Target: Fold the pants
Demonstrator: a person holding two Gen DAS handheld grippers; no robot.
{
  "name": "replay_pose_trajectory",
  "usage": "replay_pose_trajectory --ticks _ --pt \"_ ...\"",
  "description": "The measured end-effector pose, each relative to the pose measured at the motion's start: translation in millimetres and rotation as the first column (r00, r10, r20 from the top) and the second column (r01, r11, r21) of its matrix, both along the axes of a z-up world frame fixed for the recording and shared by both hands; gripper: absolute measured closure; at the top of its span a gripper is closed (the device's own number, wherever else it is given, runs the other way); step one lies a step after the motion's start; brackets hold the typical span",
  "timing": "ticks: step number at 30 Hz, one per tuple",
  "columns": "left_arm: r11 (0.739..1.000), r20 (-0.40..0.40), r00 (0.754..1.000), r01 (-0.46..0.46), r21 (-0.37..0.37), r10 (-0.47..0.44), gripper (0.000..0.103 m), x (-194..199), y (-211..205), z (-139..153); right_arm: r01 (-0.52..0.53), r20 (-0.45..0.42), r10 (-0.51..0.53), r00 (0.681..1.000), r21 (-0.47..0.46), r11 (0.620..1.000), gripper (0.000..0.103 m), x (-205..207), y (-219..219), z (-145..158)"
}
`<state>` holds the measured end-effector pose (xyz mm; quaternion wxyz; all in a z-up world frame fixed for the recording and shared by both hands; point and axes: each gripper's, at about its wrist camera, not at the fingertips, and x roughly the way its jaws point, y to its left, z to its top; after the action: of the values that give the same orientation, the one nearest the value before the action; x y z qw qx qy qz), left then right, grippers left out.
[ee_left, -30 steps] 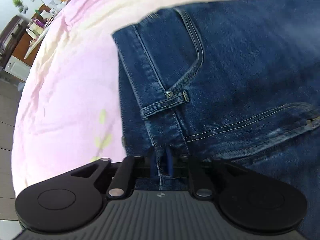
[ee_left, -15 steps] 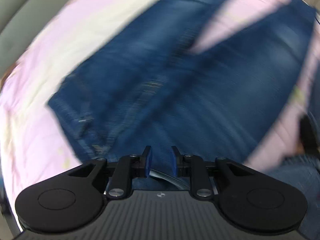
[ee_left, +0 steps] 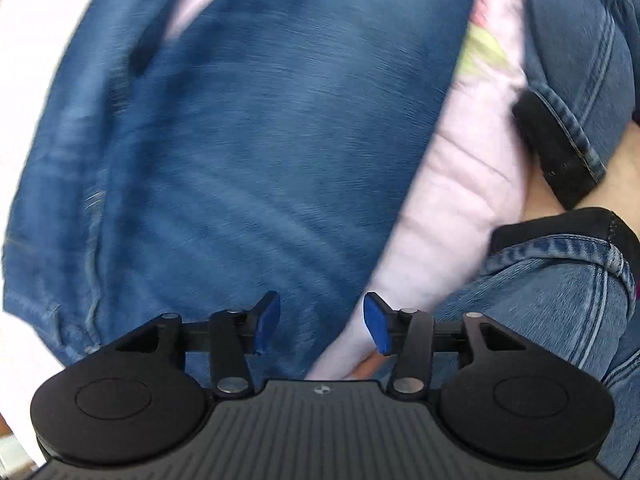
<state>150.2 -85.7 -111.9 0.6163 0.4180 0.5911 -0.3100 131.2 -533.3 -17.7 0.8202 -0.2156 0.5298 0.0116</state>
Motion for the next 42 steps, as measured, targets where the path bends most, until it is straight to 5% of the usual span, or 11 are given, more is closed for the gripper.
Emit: replay_pose_trajectory --ticks 10,14,18,22,24,26,31,35,38,39,42 --pt "0.982 0.075 0.996 0.035 0.187 -0.050 0.047 -17.1 -26.3 -41.4 -0.228 -0.088 0.211 0.974 -0.316 0.921 0.035 -45.7 -9.9 -47.3" --pt "0.978 0.169 0.985 0.010 0.206 -0.046 0.087 -26.2 -24.9 -34.2 -0.315 -0.104 0.301 0.948 -0.434 0.844 0.035 -49.1 -8.6 -78.0" --pt "0.992 0.257 0.966 -0.065 0.109 0.035 0.099 -34.6 -10.0 -4.8 -0.429 -0.139 0.421 0.896 -0.516 0.742 0.037 -50.1 -2.9 -105.2" --pt "0.986 0.376 0.912 -0.164 -0.035 0.165 0.100 -30.1 3.1 21.7 -0.485 -0.153 0.491 0.858 -0.555 0.675 0.050 -48.4 0.5 -126.9" --pt "0.971 0.422 0.875 -0.208 -0.115 0.237 0.100 -31.1 4.7 40.3 -0.492 -0.150 0.505 0.850 -0.572 0.656 0.067 -48.2 0.6 -133.2" --pt "0.954 0.457 0.839 -0.240 -0.179 0.296 0.100 -29.6 6.3 55.3 -0.471 -0.148 0.496 0.856 -0.619 0.628 0.103 -46.6 0.6 -137.1" --pt "0.935 0.527 0.775 -0.248 -0.253 0.348 0.099 -16.7 7.4 72.9 -0.214 0.084 0.350 0.933 -0.654 0.726 0.103 -18.4 -10.2 -90.4" --pt "0.920 0.545 0.745 -0.253 -0.300 0.383 0.099 -4.5 7.1 88.5 -0.017 0.241 0.195 0.951 -0.588 0.808 0.103 16.8 -25.2 -31.8" --pt "0.910 0.548 0.734 -0.254 -0.327 0.401 0.099 -1.7 11.0 98.2 -0.102 0.226 0.198 0.954 -0.376 0.921 0.103 21.4 -24.0 0.2" --pt "0.908 0.549 0.731 -0.254 -0.333 0.406 0.099 -0.4 12.2 100.6 -0.172 0.185 0.251 0.950 -0.359 0.917 0.103 12.7 -15.5 -1.6" --pt "0.897 0.537 0.727 -0.264 -0.355 0.427 0.099 0.0 13.4 106.7 -0.371 0.028 0.417 0.908 -0.410 0.834 0.063 -14.5 10.7 -31.0"
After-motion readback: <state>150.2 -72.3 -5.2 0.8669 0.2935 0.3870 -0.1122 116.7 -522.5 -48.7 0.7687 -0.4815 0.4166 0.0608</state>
